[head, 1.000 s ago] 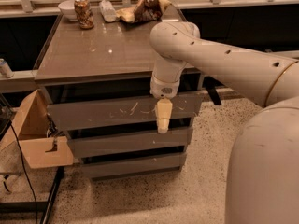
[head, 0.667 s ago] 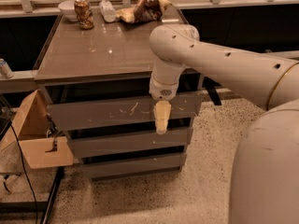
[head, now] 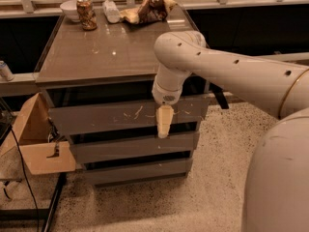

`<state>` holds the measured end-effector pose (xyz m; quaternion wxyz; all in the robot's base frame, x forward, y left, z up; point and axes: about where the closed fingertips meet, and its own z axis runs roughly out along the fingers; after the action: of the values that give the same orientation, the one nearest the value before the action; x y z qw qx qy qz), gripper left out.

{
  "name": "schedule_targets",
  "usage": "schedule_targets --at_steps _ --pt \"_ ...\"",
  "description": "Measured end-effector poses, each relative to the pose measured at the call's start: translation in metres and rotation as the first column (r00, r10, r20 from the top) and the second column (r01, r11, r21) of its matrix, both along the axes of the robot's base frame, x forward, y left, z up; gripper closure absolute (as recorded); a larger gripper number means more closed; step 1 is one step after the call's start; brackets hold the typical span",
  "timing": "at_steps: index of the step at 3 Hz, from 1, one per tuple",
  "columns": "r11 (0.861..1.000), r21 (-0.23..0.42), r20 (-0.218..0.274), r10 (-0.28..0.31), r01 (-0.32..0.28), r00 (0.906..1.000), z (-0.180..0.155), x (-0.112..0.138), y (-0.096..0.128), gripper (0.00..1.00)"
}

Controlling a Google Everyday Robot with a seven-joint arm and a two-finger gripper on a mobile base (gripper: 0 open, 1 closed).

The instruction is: Open top drawer

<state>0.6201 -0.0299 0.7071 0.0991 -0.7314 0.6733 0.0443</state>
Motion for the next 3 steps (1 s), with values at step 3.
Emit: schedule_targets --at_steps 3 --pt "1.0 0.021 0.043 0.018 -0.019 0.9989 -0.022 0.033 0.018 0.0"
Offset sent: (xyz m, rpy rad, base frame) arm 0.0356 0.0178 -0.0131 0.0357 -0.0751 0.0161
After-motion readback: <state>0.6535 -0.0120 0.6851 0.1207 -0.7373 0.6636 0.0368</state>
